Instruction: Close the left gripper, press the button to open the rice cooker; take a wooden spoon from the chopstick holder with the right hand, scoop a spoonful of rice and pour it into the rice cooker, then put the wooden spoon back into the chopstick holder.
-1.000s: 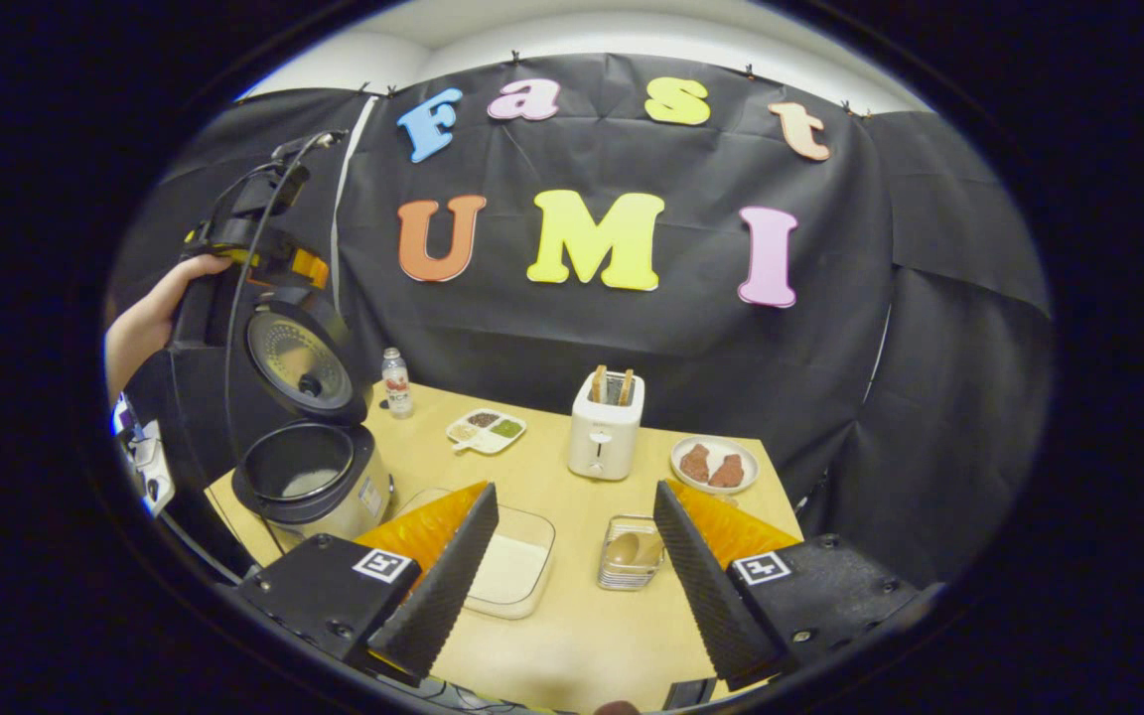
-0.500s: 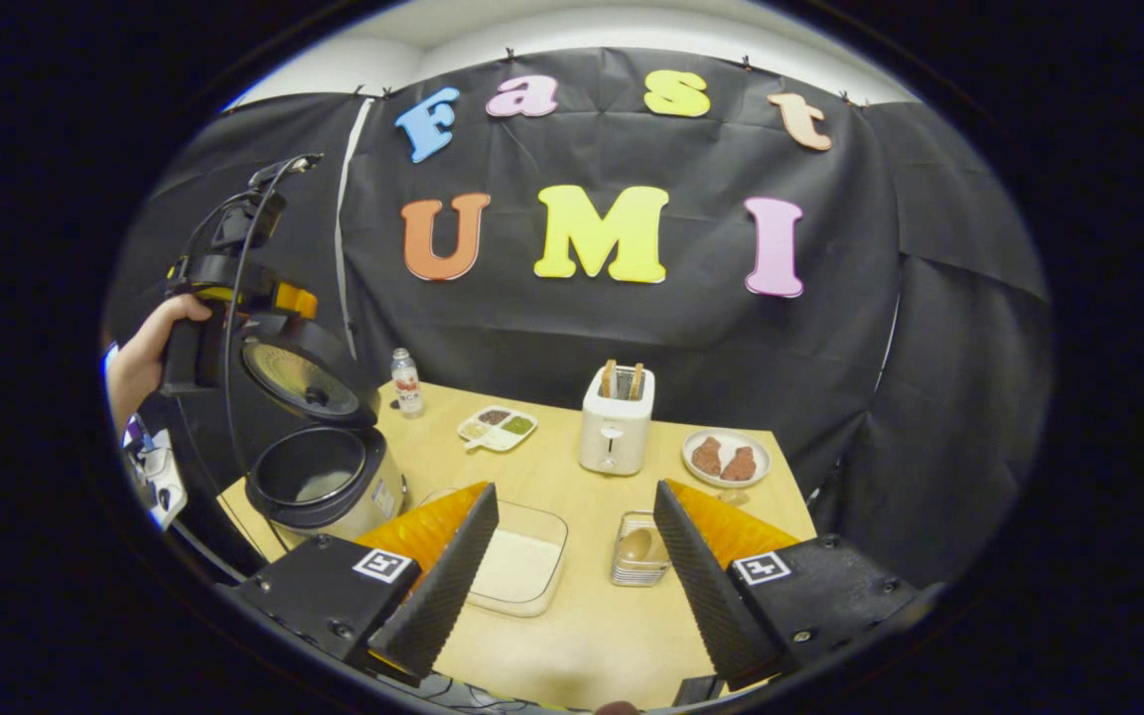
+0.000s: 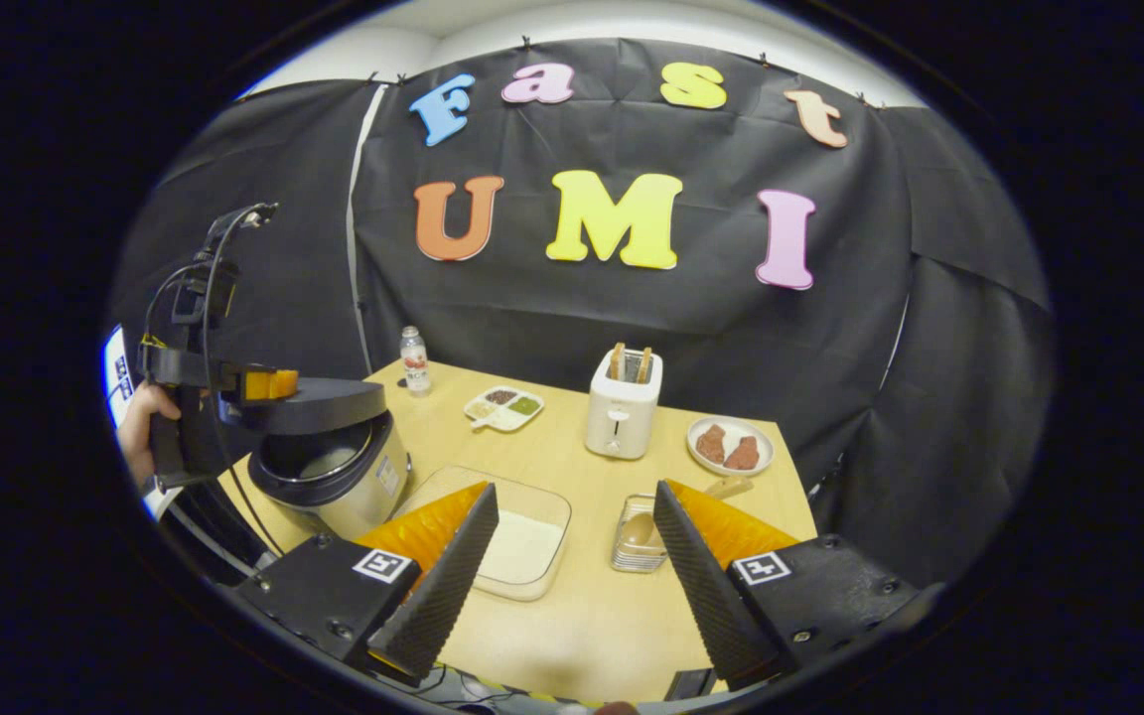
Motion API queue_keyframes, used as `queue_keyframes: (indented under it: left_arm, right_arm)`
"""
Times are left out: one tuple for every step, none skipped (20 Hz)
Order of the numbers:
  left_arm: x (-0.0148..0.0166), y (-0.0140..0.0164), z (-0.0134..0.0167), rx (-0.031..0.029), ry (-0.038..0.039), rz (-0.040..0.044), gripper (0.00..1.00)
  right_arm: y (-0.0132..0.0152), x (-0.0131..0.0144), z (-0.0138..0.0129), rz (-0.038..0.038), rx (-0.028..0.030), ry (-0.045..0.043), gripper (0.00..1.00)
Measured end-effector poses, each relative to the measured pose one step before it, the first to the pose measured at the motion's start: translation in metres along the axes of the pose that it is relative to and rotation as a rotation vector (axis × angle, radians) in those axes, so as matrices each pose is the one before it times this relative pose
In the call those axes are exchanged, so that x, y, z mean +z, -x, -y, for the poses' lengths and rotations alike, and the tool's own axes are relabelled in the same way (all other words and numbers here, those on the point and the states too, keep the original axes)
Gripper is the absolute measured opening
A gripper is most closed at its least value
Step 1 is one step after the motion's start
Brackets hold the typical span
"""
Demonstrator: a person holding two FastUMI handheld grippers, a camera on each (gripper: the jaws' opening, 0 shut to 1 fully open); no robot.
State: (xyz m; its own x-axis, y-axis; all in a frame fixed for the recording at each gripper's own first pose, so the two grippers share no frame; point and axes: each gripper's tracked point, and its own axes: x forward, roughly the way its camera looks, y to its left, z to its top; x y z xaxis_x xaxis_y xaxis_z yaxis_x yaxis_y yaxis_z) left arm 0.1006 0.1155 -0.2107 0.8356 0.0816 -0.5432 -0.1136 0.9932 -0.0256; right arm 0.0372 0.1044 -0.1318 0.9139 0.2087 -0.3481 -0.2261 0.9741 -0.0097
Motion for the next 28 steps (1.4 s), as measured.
queue_keyframes:
  left_arm:
    - [-0.00694, -0.00032, 0.00081, -0.00001, 0.0066, -0.01132, 0.98]
    - [-0.00953, -0.00049, -0.00006, -0.0003, -0.00248, -0.01167, 0.98]
    - [-0.01026, -0.00213, 0.00025, -0.00187, -0.0005, -0.01711, 0.98]
    - [-0.01144, -0.00128, 0.00033, -0.00061, 0.0159, -0.0223, 0.98]
    - [-0.00919, 0.00079, 0.00045, -0.00316, 0.00439, -0.01526, 0.98]
    - [-0.00889, -0.00155, 0.00011, -0.00028, -0.00154, -0.01767, 0.99]
    - [-0.00953, 0.00086, -0.0022, 0.00092, -0.00065, -0.01952, 0.98]
    - [0.00463, 0.00288, 0.00006, -0.0018, -0.00814, 0.03723, 0.98]
    - [-0.00355, -0.00391, 0.00067, -0.00079, -0.00466, -0.01399, 1.0]
    - [0.0014, 0.00383, -0.00125, -0.00027, 0.00472, 0.01425, 0.98]
    - [0.00023, -0.006, 0.0029, -0.00149, 0.00079, -0.01074, 1.0]
    - [-0.00082, -0.00054, -0.00044, -0.00032, 0.00043, 0.01509, 0.99]
    - [-0.00298, 0.00015, 0.00066, -0.00273, 0.00333, -0.00078, 1.0]
    - [-0.00321, 0.00006, -0.00006, -0.0032, 0.00586, 0.00397, 1.0]
    - [-0.00127, 0.00161, -0.00044, -0.00701, -0.00454, 0.02013, 1.0]
    - [-0.00116, -0.00267, 0.00015, -0.00478, -0.00382, 0.00703, 0.99]
    - [0.00034, 0.0041, 0.00008, -0.00414, -0.00574, 0.00709, 1.0]
    - [-0.00029, 0.00062, 0.00038, 0.00134, -0.00282, 0.00305, 1.0]
    - [0.00411, 0.00089, -0.00072, 0.00129, -0.01425, 0.00875, 1.0]
    - [0.00018, -0.00106, -0.00106, 0.00257, -0.00137, -0.01207, 0.99]
    - [0.00209, -0.00028, 0.00027, 0.00246, -0.00221, -0.0085, 0.99]
    - [0.00547, -0.00126, -0.00029, 0.00212, 0.00077, 0.00557, 0.99]
    - [0.00825, 0.0007, -0.00529, 0.02222, -0.00037, 0.02446, 0.98]
    - [0.01405, 0.00255, -0.00519, 0.01504, 0.00388, 0.04681, 0.96]
    - [0.01954, 0.00729, -0.00524, 0.02125, 0.00339, 0.065, 0.96]
    - [0.02185, 0.00738, 0.00023, -0.00421, -0.00253, 0.06519, 0.96]
    - [0.02322, 0.00882, -0.00162, 0.01164, -0.00769, 0.07078, 0.96]
    - [0.0232, 0.00685, 0.00362, -0.01526, -0.00918, 0.06761, 0.95]
  right_arm:
    - [-0.00054, -0.00241, -0.00088, -0.00999, 0.00266, 0.00114, 1.0]
    - [0.00033, -0.00188, -0.00176, -0.00966, 0.00646, -0.00046, 1.0]
    - [0.00023, -0.00213, -0.00317, -0.00618, 0.00768, -0.00088, 1.0]
    - [0.00045, -0.00158, -0.00176, -0.00719, 0.0032, 0.00231, 1.0]
    - [0.00082, -0.00066, -0.00112, -0.00289, -0.00153, 0.00794, 1.0]
    - [-0.00007, 0.00054, 0.00042, 0.00274, -0.00247, 0.00656, 1.0]
    - [-0.00038, -0.00055, 0.00004, -0.00441, -0.00254, 0.0061, 1.0]
    - [0.00104, -0.00248, 0.00018, -0.00511, -0.00016, 0.00367, 1.0]
    - [-0.00129, -0.00407, 0.00021, -0.00923, -0.00321, 0.00066, 1.0]
    - [-0.00108, -0.00289, -0.00077, -0.01123, 0.00241, -0.00364, 1.0]
    - [-0.00167, -0.0017, -0.00037, -0.00787, -0.00155, -0.00392, 1.0]
    - [-0.00054, 0.00039, -0.00225, -0.00033, 0.00245, -0.00499, 1.0]
    - [0.00004, 0.00111, -0.00098, 0.00323, 0.00014, -0.0006, 1.0]
    - [-0.00107, 0.00176, -0.00097, 0.00193, 0.00236, 0.00482, 1.0]
    - [-0.00078, 0.00046, -0.00073, 0.0005, -0.00162, 0.00276, 1.0]
    - [-0.00115, 0.00007, -0.00126, -0.0021, 0.004, 0.00338, 1.0]
    - [-0.00053, -0.00073, -0.0013, -0.00475, 0.0005, 0.00108, 1.0]
    - [-0.00101, 0.00096, 0.00007, 0.00102, 0.00093, 0.0001, 1.0]
    - [-0.00013, 0.00259, 0.00097, 0.00589, -0.00464, -0.00133, 1.0]
    - [-0.00039, 0.00265, 0.00149, 0.00648, -0.00358, -0.00149, 1.0]
    - [-0.00069, 0.0007, 0.00129, 0.00135, -0.00847, 0.00243, 1.0]
    - [-0.00031, 0.00323, 0.00312, 0.00726, -0.01396, -0.00372, 1.0]
    - [0.00013, 0.0054, 0.00135, 0.01341, -0.0036, -0.00689, 1.0]
    - [0.00014, 0.00401, 0.0005, 0.00628, -0.00789, -0.00702, 1.0]
    - [0.00201, 0.00859, 0.00585, 0.0215, -0.01957, -0.00916, 1.0]
    - [0.00204, 0.00931, 0.00512, 0.02239, -0.01969, -0.00527, 1.0]
    - [0.00385, 0.01202, 0.00635, 0.03092, -0.02931, 0.00257, 1.0]
    - [0.00283, 0.01121, 0.00423, 0.0316, -0.02488, 0.00271, 1.0]
